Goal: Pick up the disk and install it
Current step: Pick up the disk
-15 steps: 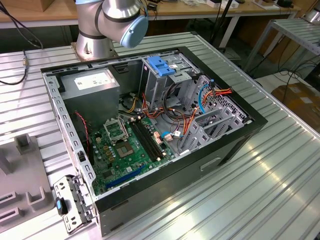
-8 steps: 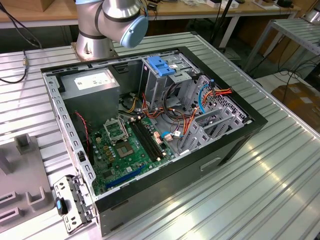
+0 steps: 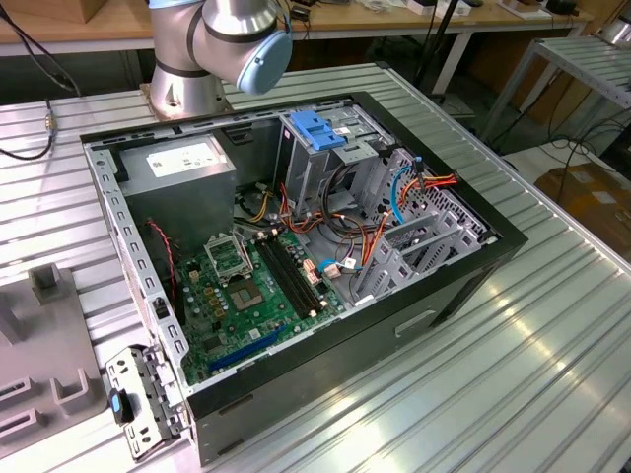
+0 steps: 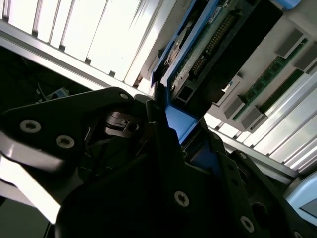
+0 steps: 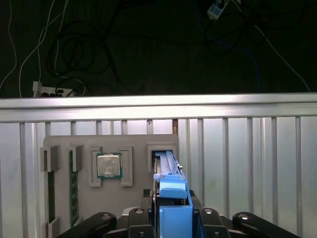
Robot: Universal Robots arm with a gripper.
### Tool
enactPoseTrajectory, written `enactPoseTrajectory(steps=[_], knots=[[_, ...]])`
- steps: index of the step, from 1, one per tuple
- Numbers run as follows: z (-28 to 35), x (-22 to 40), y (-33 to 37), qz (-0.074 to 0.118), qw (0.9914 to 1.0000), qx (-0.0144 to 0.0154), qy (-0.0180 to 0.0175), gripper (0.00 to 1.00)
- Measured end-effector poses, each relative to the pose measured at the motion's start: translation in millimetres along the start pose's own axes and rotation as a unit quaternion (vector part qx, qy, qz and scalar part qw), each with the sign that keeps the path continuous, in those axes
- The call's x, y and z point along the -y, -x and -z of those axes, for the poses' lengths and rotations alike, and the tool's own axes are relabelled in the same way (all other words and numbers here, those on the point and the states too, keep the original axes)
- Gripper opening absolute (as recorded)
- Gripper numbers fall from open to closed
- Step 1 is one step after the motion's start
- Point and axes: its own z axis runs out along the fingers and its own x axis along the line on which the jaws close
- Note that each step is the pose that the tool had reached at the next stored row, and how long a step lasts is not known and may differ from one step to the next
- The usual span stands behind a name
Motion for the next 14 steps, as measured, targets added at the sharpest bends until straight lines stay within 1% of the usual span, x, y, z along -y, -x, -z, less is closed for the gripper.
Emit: enactPoseTrajectory(steps=[3,5,10,14], knots=[[4.6,0.0,0.0,0.000,1.00000,0.0000,0.0000,0.37],[9.3,0.0,0.0,0.000,1.00000,0.0000,0.0000,0.37],[16.2,0.0,0.1,0.000,1.00000,0.0000,0.0000,0.37],[20.6,0.0,0.1,0.000,1.00000,0.0000,0.0000,0.37]])
